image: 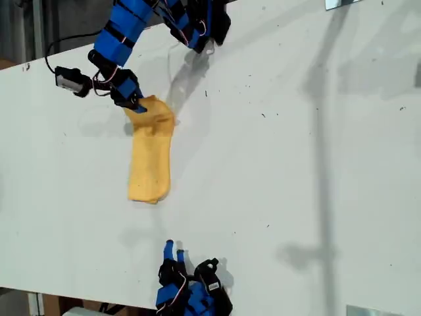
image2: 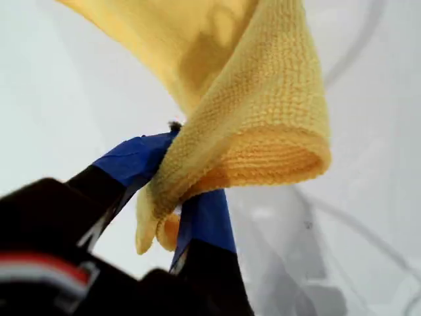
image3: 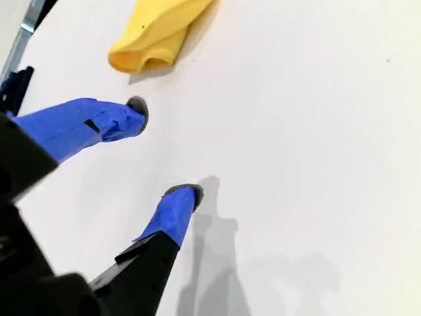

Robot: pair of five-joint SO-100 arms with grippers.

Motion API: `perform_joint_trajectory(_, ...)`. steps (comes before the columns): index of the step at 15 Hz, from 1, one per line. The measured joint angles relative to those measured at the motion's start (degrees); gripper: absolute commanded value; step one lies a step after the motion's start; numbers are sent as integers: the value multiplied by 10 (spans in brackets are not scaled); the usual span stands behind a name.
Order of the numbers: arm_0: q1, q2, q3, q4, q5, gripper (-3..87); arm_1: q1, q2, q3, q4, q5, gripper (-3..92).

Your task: Grasp corners of a square towel and fold twice.

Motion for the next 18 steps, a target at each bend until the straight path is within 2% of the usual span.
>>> perform_joint_trajectory(2,-49,0,18,-11,18,206,4,-45,-61,-42,-33,-1)
perform_joint_trajectory(4,-62,0,18,-11,20,206,-16,-134,-135,-95,-48,-1)
perform_joint_trajectory(6,-65,2,21,-11,18,206,-27,-207,-234,-97,-49,-1)
perform_joint_trajectory(9,-65,2,21,-11,17,205,7,-180,-274,-28,-44,-1)
perform_joint_trajectory(15,-65,2,24,-11,16,205,95,130,-276,105,-66,-1)
perform_joint_trajectory(18,-65,2,24,-11,16,205,98,183,-273,132,-66,-1)
